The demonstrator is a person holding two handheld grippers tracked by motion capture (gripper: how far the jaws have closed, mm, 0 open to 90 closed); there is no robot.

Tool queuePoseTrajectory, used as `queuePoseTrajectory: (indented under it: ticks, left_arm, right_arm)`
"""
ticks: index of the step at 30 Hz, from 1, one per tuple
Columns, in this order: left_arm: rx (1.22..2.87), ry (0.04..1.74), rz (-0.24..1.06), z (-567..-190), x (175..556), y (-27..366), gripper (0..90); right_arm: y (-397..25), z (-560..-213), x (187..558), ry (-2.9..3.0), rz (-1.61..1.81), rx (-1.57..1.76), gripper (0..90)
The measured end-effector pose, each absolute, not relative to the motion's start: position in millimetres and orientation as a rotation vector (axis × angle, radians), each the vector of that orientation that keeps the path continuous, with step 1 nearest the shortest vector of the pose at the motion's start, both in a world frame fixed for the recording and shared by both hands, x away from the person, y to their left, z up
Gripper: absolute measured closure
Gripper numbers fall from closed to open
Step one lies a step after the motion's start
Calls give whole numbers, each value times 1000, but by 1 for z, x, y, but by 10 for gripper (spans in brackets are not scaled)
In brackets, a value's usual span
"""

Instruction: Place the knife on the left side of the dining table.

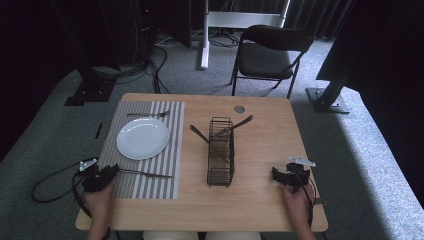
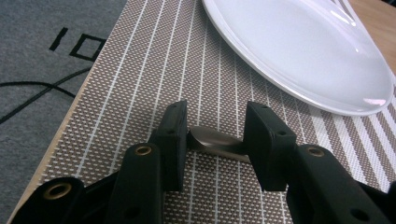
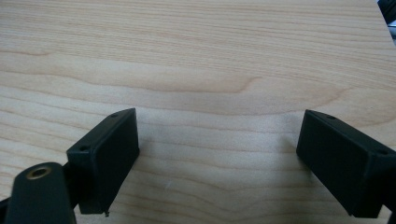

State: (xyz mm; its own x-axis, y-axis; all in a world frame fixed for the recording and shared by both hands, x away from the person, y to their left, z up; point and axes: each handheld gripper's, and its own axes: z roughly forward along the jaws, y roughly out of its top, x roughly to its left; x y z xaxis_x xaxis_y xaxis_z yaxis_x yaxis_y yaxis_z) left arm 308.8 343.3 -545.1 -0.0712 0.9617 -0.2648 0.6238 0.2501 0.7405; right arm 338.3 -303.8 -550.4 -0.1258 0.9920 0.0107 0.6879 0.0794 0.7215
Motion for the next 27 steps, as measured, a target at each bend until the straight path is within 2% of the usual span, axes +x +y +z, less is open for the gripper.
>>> queuePoseTrajectory:
  ticks: [4, 5, 7, 9, 14, 15, 17, 18, 20, 24, 27]
  left_arm:
    - [1470, 1777, 593, -545, 308, 341, 554]
    - [1483, 1755, 642, -544, 305, 340, 534]
    - [1480, 1726, 645, -543, 302, 340, 479]
    - [1487, 1718, 665, -542, 299, 339, 477]
    - [1541, 1625, 696, -537, 285, 332, 369]
    - [1564, 1591, 690, -535, 282, 330, 365]
    - [1576, 1554, 657, -534, 278, 327, 285]
    - [1587, 1549, 619, -532, 276, 327, 281]
    - [1592, 1547, 599, -532, 274, 326, 200]
    - [1604, 1569, 568, -531, 266, 323, 173]
    - [1654, 1554, 615, -531, 259, 315, 142]
  right_arm:
    - [-304, -550, 338, 1870, 808, 1655, 121]
    - [-304, -550, 338, 1870, 808, 1655, 121]
    - [-304, -550, 338, 1870, 808, 1656, 121]
    - [-304, -550, 338, 1870, 808, 1655, 121]
    - [-304, -550, 338, 1870, 808, 1655, 121]
    - [-304, -550, 338, 1870, 808, 1655, 121]
    - [-304, -550, 338, 1870, 808, 1655, 121]
    - [-304, -550, 338, 1870, 808, 1655, 121]
    - [-304, -550, 338, 1870, 808, 1655, 121]
    - [-304, -550, 338, 1870, 808, 1655, 121]
    - [-304, -550, 338, 1870, 808, 1655, 121]
